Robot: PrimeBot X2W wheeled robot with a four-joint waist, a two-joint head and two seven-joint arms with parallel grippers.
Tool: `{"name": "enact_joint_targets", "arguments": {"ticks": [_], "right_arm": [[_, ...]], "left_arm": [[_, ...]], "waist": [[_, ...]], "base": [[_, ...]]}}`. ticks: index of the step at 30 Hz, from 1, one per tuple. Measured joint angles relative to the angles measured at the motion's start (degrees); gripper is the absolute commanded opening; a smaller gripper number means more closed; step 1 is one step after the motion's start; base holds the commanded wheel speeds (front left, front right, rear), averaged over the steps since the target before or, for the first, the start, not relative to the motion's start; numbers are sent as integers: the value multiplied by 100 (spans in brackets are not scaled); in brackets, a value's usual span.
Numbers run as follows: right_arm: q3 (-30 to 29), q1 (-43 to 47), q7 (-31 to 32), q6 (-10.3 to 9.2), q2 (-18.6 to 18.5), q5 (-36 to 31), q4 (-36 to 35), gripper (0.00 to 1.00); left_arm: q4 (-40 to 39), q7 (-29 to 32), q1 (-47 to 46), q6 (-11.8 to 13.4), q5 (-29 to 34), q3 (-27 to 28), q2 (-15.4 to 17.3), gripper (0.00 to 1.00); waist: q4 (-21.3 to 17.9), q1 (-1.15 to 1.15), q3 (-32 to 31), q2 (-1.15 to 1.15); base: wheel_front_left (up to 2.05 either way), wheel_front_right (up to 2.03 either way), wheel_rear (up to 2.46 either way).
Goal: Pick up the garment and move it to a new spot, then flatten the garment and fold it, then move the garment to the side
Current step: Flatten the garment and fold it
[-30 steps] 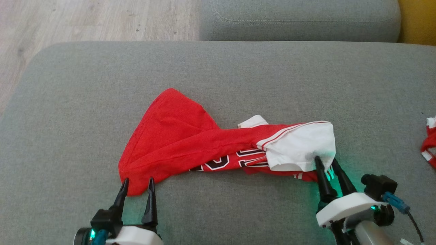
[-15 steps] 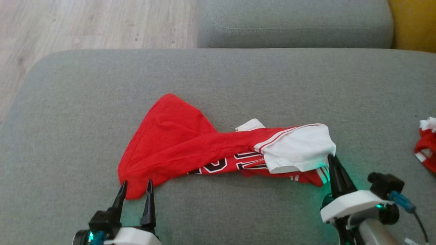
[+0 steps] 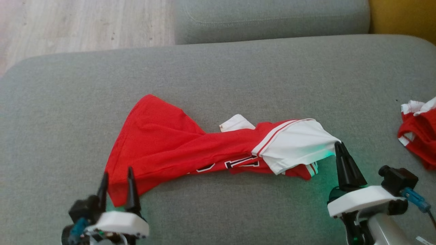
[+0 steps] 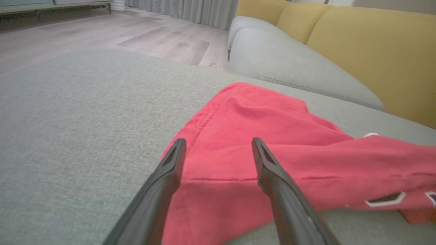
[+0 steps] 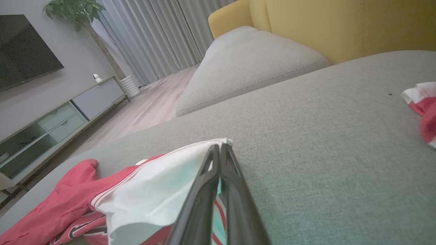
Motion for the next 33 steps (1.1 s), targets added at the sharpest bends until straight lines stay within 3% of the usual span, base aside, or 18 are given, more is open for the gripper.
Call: {"name": "enact_joint_targets", "arguments": {"ticks": [5, 9, 19, 21, 22, 27, 33], "right_arm": [[56, -2, 0, 0, -1, 1, -26, 0], [101, -5, 0, 0, -1, 5, -26, 0], [115, -55, 0, 0, -3, 5, -25, 0], [119, -92, 0, 0, -5, 5, -26, 0], [120, -96, 0, 0, -5, 5, -26, 0], [114, -96, 0, 0, -9, 42, -88, 0], [-19, -289, 0, 0, -73, 255, -617, 0]], "left_arm": [[436, 0, -321, 160, -269, 242, -1, 100], [845, 0, -347, -33, -759, 361, -9, 100], [1170, 0, -610, -197, -887, 368, -22, 100], [1182, 0, -615, -240, -833, 361, -22, 24], [1198, 0, -615, -246, -804, 354, -22, 0], [1038, 0, -613, -302, -609, 356, -25, 0], [-41, 0, -742, -456, -88, 397, -16, 0]], "waist": [[-67, 0, 105, 0], [-94, 0, 147, 0], [-91, 0, 207, 0], [-92, 0, 209, 0], [-92, 0, 207, 0], [-77, 0, 152, 0], [-27, 0, -79, 0]], "base": [[0, 0, 0], [0, 0, 0], [0, 0, 0], [0, 0, 0], [0, 0, 0], [0, 0, 0], [0, 0, 0]]}}
